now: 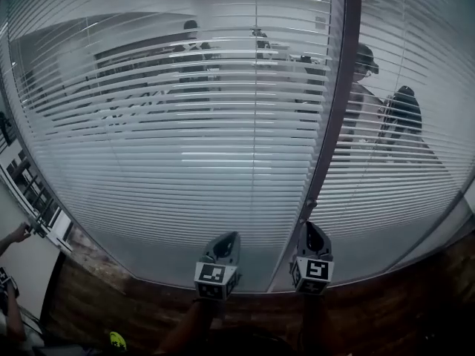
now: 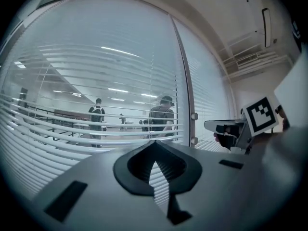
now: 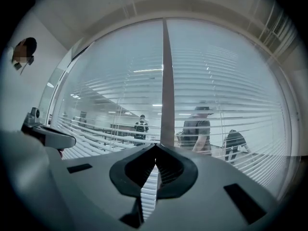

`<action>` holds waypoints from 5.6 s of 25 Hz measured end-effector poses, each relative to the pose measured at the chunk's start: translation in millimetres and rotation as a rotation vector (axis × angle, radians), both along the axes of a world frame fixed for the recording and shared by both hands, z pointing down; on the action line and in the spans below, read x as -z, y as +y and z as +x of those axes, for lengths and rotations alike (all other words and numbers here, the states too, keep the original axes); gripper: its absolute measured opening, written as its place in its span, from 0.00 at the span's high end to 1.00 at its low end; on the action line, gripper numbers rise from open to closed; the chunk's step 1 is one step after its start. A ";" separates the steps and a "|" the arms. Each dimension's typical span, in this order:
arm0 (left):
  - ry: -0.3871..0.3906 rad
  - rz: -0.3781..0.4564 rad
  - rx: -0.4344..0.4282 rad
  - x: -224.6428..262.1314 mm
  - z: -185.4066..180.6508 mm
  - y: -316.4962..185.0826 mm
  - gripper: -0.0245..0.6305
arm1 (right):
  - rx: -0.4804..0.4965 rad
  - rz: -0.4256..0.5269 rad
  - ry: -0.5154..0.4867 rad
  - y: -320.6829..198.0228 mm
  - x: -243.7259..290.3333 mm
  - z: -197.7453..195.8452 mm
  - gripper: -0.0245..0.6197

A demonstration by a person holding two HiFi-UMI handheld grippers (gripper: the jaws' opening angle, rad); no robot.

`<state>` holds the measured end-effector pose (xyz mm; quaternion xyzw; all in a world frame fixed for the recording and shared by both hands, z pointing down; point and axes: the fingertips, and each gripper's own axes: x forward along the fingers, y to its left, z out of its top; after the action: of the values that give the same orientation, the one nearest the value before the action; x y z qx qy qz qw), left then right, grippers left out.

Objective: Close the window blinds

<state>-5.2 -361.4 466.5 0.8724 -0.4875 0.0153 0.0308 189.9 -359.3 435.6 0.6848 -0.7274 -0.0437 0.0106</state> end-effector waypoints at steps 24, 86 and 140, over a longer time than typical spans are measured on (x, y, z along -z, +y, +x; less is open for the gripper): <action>-0.012 -0.019 0.019 -12.1 2.4 -16.1 0.96 | -0.015 -0.007 -0.011 -41.1 20.1 16.8 0.73; -0.031 -0.006 0.022 -9.3 -1.1 1.2 0.96 | -0.058 0.125 1.201 -29.8 19.3 11.6 0.77; -0.051 -0.019 0.002 -23.6 -2.3 5.4 0.96 | -0.033 -0.030 0.870 -39.9 22.7 2.8 0.77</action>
<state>-7.4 -356.0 490.1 0.8709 -0.4890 0.0419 0.0266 192.7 -399.2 412.8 0.6138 -0.6448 -0.3172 0.3268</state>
